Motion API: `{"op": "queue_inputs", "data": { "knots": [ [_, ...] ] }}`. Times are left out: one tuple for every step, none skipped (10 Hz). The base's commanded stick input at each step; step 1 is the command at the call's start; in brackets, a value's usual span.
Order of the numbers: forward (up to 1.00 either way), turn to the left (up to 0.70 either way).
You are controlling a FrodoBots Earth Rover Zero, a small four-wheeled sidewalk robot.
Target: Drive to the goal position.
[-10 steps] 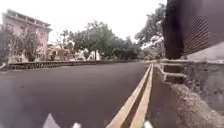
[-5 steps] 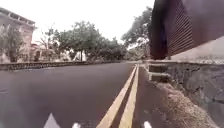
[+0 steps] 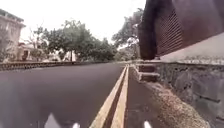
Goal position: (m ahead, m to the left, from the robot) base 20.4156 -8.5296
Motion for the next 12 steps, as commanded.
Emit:
{"op": "queue_inputs", "data": {
  "knots": [
    [0.0,0.0],
    [0.0,0.0],
    [0.0,-0.59],
    [0.0,-0.58],
    [0.0,-0.57],
    [0.7,0.0],
    [0.7,0.0],
    [0.7,0.0],
    [0.7,0.0],
    [0.7,0.0],
    [0.7,0.0],
    [0.7,0.0]
  ]
}}
